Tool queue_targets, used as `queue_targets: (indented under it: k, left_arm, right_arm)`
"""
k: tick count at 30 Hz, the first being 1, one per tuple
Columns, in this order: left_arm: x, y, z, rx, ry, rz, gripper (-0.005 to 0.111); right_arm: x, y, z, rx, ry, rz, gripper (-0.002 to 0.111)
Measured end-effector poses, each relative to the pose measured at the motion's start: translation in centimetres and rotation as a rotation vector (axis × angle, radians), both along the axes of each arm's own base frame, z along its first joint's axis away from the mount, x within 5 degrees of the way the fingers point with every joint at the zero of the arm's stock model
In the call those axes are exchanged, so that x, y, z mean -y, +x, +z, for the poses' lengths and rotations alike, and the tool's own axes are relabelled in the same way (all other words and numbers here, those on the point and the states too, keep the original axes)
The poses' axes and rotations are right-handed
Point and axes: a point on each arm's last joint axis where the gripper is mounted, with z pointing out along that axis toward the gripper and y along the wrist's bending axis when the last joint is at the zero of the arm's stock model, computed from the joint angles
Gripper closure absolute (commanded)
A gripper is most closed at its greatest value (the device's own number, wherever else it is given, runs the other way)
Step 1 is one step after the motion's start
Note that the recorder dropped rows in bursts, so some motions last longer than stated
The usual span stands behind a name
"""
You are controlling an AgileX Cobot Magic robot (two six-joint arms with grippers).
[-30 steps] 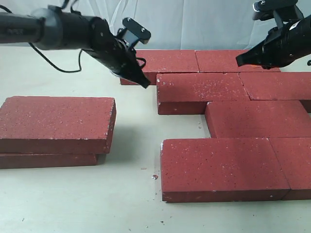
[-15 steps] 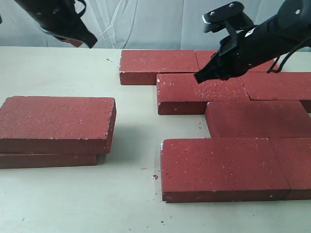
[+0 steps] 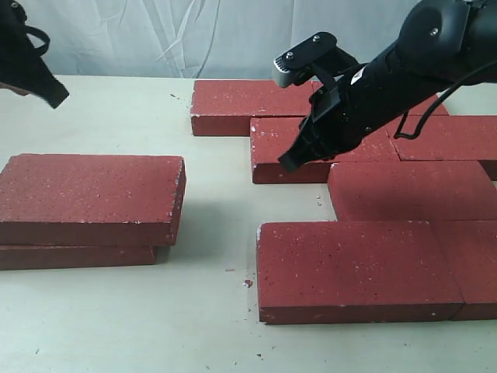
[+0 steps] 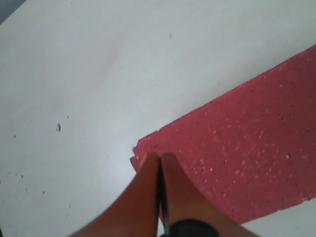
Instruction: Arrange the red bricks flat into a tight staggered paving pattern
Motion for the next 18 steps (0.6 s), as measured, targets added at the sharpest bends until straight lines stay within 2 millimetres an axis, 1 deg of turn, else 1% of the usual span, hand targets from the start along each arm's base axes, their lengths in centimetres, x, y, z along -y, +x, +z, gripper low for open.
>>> queue_targets:
  k: [3,7,11,15,18]
  left_arm:
    - [-1.3,-0.8,-0.4,-0.029,0.011,0.051,0.107]
    - [-3.9,-1.5,-1.2,-0.07,0.016,0.158,0.107]
    - [-6.6,-2.0,-1.9,-0.095,-0.001,0.308,0.107]
    - [-8.8,-2.8,-3.6,-0.157,-0.021,0.428,0.107]
    - [-9.7,-3.4,-5.1,-0.203,-0.042,0.476,0.107]
  right_arm:
    - [-1.0,-0.6,0.0,-0.003,-0.001,0.035,0.109]
    - [-2.5,-1.6,0.0,-0.008,-0.003,0.089,0.109]
    - [-3.7,-2.5,0.0,-0.009,-0.004,0.133,0.109]
    - [-5.0,-3.1,-0.7,-0.023,-0.017,0.178,0.109]
    - [-6.3,-3.2,-1.4,-0.035,-0.032,0.213,0.109]
